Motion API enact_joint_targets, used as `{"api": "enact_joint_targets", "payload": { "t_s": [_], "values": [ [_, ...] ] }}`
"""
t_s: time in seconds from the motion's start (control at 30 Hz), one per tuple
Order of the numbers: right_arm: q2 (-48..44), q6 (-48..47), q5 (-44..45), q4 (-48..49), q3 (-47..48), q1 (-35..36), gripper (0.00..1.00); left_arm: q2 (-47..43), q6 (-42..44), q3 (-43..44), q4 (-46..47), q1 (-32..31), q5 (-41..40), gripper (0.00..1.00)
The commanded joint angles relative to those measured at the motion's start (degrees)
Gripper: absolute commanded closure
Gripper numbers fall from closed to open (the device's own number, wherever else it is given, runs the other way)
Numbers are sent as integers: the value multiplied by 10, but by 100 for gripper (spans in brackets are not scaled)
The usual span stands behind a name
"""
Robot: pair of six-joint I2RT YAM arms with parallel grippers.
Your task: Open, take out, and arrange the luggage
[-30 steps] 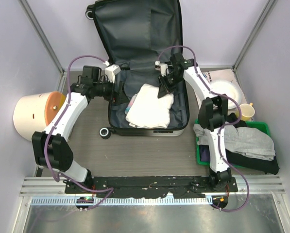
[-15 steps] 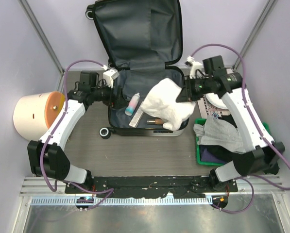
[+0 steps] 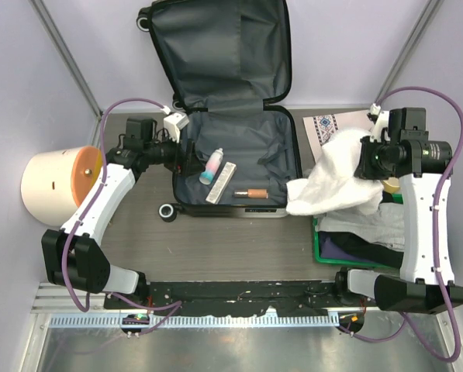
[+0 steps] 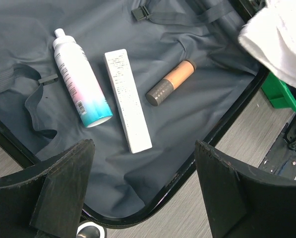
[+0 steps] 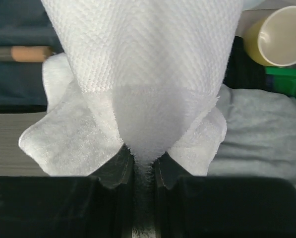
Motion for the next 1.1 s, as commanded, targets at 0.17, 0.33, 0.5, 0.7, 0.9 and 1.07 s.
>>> {"api": "enact_joint_targets", "payload": {
  "t_s": [0.17, 0.33, 0.5, 0.7, 0.9, 1.07],
  "values": [
    [-99, -178, 210, -58, -171, -28, 99, 11, -8, 17, 43, -1, 25, 15],
    [-160, -237, 298, 60, -298, -93, 99, 7, -7, 12, 45, -1, 30, 15],
    [-111, -260, 236, 120, -264, -276, 99, -8, 15, 6, 20, -1, 25, 14],
    [-42, -278, 111, 167, -271, -349, 88, -16, 33, 5, -17, -1, 9, 14],
    [-1, -286, 60, 136, -241, -355, 22, -29, 49, 43, -127, 21, -18, 8],
    [2, -276, -24, 70, -107, -339, 14, -58, 33, 83, -197, 107, -43, 5]
  ]
}}
